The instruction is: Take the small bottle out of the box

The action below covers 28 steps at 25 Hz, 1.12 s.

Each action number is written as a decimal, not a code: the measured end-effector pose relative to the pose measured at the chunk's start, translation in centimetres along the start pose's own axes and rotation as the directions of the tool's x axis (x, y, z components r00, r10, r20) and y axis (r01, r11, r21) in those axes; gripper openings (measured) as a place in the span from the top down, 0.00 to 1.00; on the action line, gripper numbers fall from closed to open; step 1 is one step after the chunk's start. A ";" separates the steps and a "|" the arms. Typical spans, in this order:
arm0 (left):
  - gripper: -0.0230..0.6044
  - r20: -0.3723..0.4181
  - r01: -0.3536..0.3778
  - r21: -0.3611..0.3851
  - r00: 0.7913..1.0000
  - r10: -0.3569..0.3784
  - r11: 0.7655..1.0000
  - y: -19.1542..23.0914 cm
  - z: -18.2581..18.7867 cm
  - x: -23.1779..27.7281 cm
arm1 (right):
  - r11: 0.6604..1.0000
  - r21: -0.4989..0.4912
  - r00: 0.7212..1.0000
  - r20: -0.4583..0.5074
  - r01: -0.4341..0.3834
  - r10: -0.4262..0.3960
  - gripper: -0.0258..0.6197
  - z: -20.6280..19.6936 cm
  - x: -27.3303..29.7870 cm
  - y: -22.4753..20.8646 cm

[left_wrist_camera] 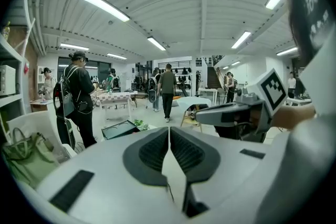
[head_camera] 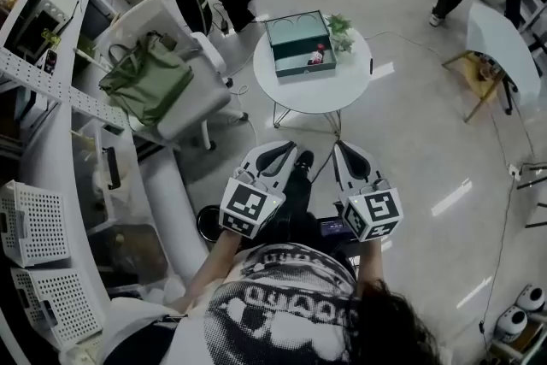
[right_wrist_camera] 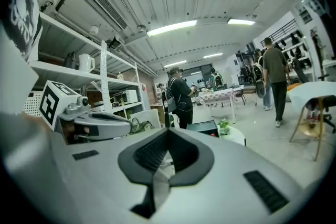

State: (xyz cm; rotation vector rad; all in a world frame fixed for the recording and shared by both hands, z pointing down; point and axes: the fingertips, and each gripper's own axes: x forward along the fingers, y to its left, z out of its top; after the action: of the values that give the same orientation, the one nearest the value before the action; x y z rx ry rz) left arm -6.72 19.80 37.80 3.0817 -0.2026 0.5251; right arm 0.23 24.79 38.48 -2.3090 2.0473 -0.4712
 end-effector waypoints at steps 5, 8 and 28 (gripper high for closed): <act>0.94 -0.007 0.022 -0.014 1.000 -0.022 1.000 1.8 -0.2 3.3 | 1.000 0.016 0.999 -0.031 0.008 -0.008 0.96 -0.5 2.7 -2.2; 0.94 -0.012 0.018 -0.026 1.000 -0.019 0.999 3.9 -0.4 5.5 | 1.000 0.018 0.999 -0.051 0.002 -0.001 0.96 -0.5 5.2 -3.4; 0.93 -0.076 0.073 -0.021 0.994 -0.075 0.997 20.6 0.9 19.6 | 0.996 0.036 0.983 -0.170 0.076 -0.069 0.96 3.9 22.2 -13.3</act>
State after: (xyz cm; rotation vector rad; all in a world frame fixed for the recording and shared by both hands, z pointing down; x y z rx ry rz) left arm 9.21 -3.06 43.18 3.0304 -0.0913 0.6339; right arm 16.10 4.37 42.24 -2.4013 2.0047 -0.7301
